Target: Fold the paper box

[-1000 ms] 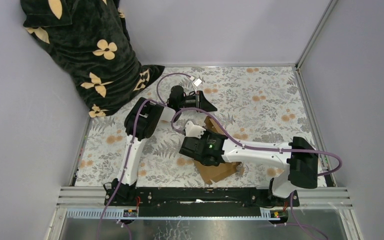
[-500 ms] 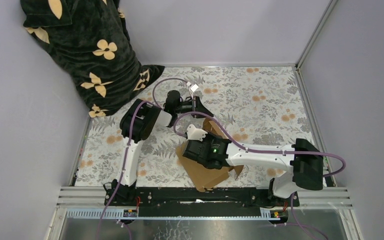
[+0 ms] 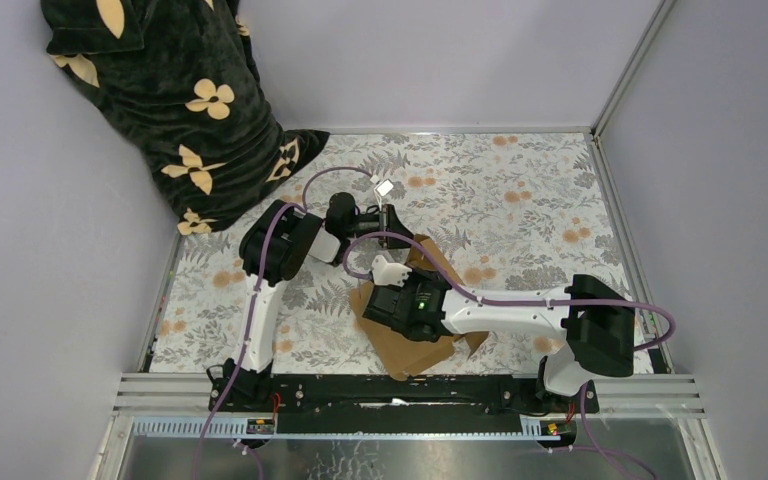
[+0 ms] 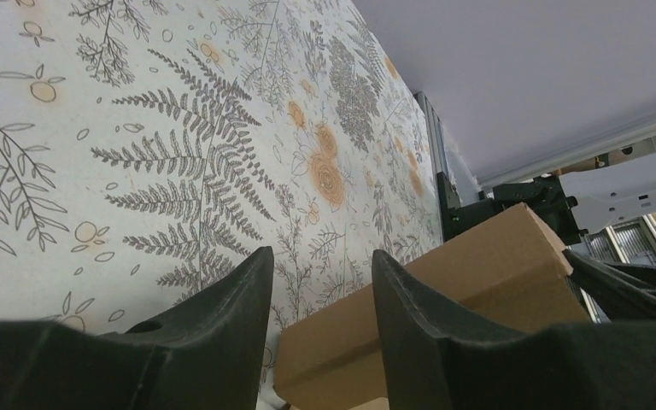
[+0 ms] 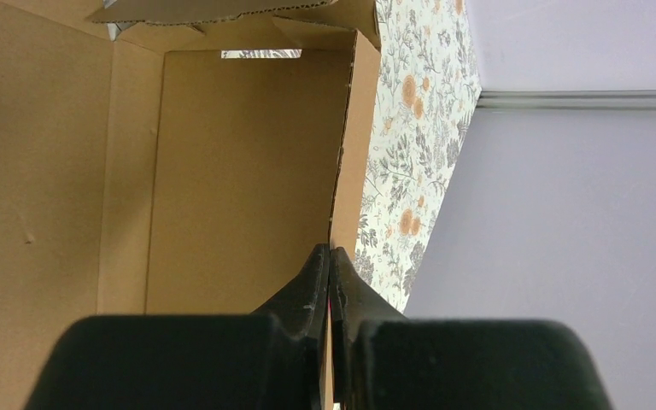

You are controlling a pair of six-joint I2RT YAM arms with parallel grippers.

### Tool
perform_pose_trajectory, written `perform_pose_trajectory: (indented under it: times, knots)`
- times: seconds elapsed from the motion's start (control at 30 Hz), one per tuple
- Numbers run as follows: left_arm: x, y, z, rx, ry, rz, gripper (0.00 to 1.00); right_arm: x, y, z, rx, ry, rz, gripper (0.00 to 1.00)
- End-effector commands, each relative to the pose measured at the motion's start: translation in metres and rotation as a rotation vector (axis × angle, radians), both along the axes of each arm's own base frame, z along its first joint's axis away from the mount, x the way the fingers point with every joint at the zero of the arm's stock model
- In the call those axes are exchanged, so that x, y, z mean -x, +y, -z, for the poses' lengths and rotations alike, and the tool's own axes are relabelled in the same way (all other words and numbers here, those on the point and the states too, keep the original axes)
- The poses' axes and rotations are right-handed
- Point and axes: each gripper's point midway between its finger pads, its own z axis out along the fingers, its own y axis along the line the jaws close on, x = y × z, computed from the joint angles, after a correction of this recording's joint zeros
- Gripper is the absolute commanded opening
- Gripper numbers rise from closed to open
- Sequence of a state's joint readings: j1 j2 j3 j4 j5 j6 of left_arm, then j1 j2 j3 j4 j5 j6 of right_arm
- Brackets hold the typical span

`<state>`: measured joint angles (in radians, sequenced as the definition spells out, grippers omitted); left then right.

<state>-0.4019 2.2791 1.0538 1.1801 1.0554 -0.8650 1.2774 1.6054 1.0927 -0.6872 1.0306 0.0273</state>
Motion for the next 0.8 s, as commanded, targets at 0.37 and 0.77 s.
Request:
perform_pose_trajectory:
  times: [0.37, 0.77]
  knots:
    - [0.020, 0.008, 0.005, 0.026, -0.049, 0.062, 0.79, 0.007, 0.000, 0.006, -0.090, 0.035, -0.009, 0.02]
    - [0.027, 0.014, 0.013, 0.023, -0.028, 0.044, 0.70, 0.002, -0.006, 0.001, -0.064, 0.011, 0.019, 0.02]
